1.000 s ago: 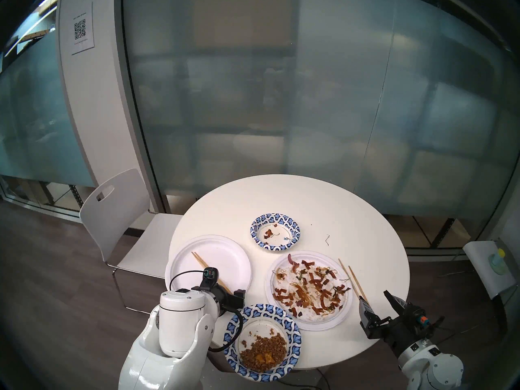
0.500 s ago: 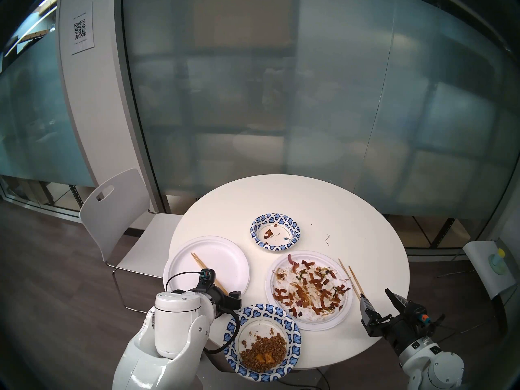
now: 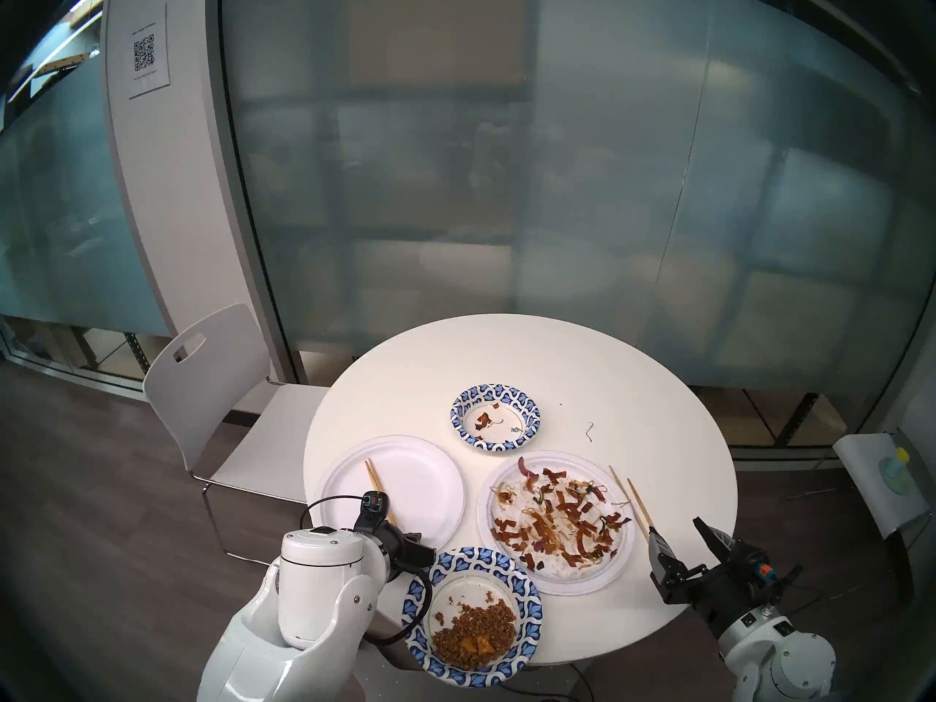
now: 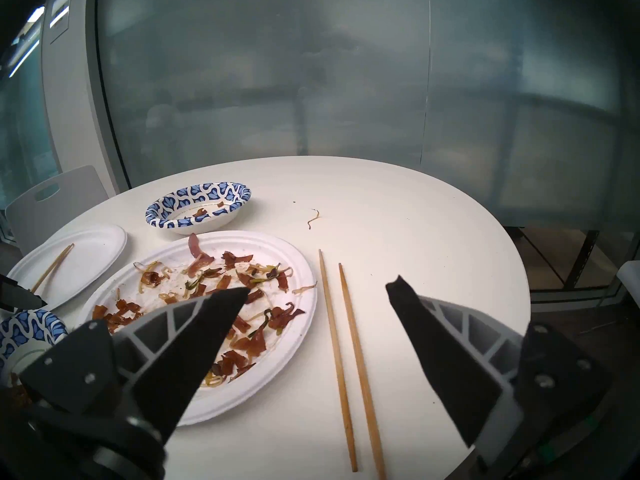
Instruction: Stack the plates into one stack
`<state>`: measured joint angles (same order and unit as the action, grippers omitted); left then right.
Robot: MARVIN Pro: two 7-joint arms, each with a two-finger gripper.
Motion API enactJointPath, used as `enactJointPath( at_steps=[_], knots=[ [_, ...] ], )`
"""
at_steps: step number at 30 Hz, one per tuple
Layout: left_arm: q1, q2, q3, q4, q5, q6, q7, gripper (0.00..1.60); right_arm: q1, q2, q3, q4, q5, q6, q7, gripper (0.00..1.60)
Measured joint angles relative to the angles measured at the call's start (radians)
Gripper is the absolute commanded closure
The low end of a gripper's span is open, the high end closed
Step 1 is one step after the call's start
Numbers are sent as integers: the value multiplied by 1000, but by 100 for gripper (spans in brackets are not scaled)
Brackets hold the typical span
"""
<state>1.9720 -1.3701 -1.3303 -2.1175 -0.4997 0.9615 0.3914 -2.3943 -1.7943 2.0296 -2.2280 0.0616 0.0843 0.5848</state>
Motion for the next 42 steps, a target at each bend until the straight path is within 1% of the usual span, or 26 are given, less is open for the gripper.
enactJointPath(
  at_steps=[1,5,6,7,8,9,13,15,21,25,30,34,37,39,42],
  knots=[
    [-2,4,3,-1,-11,0,9,81,1,0,0,0,0,0,0,4],
    [-10,13,10,-2,-45,0,39,97,3,-1,1,1,0,0,2,4],
    [-13,16,11,-3,-55,0,48,103,3,-2,2,1,0,0,3,3],
    [-17,19,13,-4,-68,0,57,136,4,-2,2,2,0,0,4,3],
    [-19,21,14,-5,-76,0,63,151,5,-2,2,2,0,0,4,3],
    [-21,24,16,-5,-86,0,70,160,5,-2,3,2,0,0,5,2],
    [-32,36,19,-9,-126,1,98,157,9,-2,3,5,0,0,7,1],
    [-37,43,21,-11,-145,1,112,160,12,-2,3,7,0,1,8,1],
    [-54,65,25,-15,-203,1,158,160,20,2,3,12,-1,2,11,2],
    [-62,74,10,-23,-233,1,174,160,26,5,-3,12,-2,4,13,1],
    [-71,85,-41,-40,-273,1,184,160,40,13,-29,15,-7,11,22,4],
    [-78,92,-95,-54,-303,1,186,160,61,24,-65,18,-30,25,29,7],
    [-79,100,-138,-68,-321,1,184,160,82,31,-102,19,-49,37,35,5],
    [-76,108,-167,-81,-333,1,177,160,98,36,-129,19,-62,46,39,8],
    [-60,123,-213,-102,-351,1,160,160,126,46,-176,19,-83,61,45,6]
  ],
)
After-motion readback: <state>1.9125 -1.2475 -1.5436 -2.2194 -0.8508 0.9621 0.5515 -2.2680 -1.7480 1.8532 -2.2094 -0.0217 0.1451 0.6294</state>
